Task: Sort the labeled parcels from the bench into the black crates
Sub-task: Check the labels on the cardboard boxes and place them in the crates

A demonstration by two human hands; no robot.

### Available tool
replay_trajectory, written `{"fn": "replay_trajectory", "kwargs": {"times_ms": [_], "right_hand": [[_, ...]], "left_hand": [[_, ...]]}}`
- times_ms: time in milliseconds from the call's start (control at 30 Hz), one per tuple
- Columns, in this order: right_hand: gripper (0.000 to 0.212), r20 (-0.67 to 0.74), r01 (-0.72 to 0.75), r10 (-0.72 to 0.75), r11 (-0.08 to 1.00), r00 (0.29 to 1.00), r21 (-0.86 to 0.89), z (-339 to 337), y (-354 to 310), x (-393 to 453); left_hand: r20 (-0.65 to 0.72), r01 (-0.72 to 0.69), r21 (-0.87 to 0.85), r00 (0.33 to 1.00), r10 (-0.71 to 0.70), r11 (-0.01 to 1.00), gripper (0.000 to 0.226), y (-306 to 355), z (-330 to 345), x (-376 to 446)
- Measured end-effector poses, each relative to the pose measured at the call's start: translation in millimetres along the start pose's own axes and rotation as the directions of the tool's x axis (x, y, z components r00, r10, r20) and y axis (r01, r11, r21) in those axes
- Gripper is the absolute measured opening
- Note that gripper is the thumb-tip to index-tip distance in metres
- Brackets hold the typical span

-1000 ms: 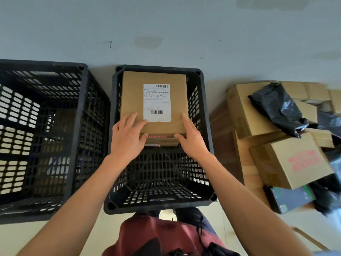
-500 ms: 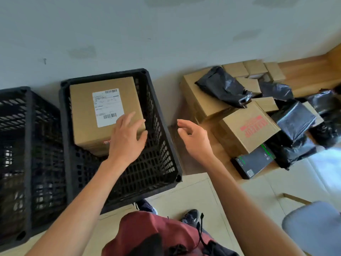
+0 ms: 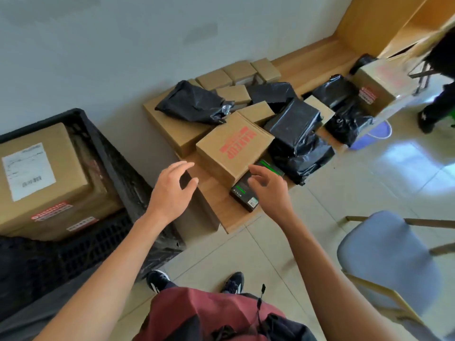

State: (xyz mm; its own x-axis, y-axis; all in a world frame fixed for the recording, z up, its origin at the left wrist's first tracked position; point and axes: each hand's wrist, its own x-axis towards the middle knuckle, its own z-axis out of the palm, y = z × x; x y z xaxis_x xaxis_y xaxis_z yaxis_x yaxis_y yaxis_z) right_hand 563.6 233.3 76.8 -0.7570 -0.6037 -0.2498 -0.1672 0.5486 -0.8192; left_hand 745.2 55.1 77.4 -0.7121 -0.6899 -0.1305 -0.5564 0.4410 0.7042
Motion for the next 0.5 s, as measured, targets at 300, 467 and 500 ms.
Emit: {"fn": "replay_trajectory", "kwargs": {"times_ms": [300, 467, 500], "right_hand": [[0.043, -0.003, -0.031, 0.031, 1.000, 1.000, 0.002, -56.7, 38.5, 24.1], [0.049, 0.027, -0.031, 0.032, 0.998, 0.999, -0.050, -59.1, 38.1, 56.0], [0.049, 0.032, -0.027, 0.029, 0.997, 0.999, -0.069, -58.9, 36.7, 64.0]], "left_hand": [[0.054, 0.166, -0.113, 0.986, -0.160, 0.980, 0.047, 46.3, 44.3, 10.5], [0.105, 0.243, -0.135, 0.968, -0.230, 0.961, 0.053, 44.2, 60.5, 32.0], [0.112, 0.256, -0.142, 0.964, -0.241, 0.956, 0.054, 43.1, 64.0, 37.4]]}}
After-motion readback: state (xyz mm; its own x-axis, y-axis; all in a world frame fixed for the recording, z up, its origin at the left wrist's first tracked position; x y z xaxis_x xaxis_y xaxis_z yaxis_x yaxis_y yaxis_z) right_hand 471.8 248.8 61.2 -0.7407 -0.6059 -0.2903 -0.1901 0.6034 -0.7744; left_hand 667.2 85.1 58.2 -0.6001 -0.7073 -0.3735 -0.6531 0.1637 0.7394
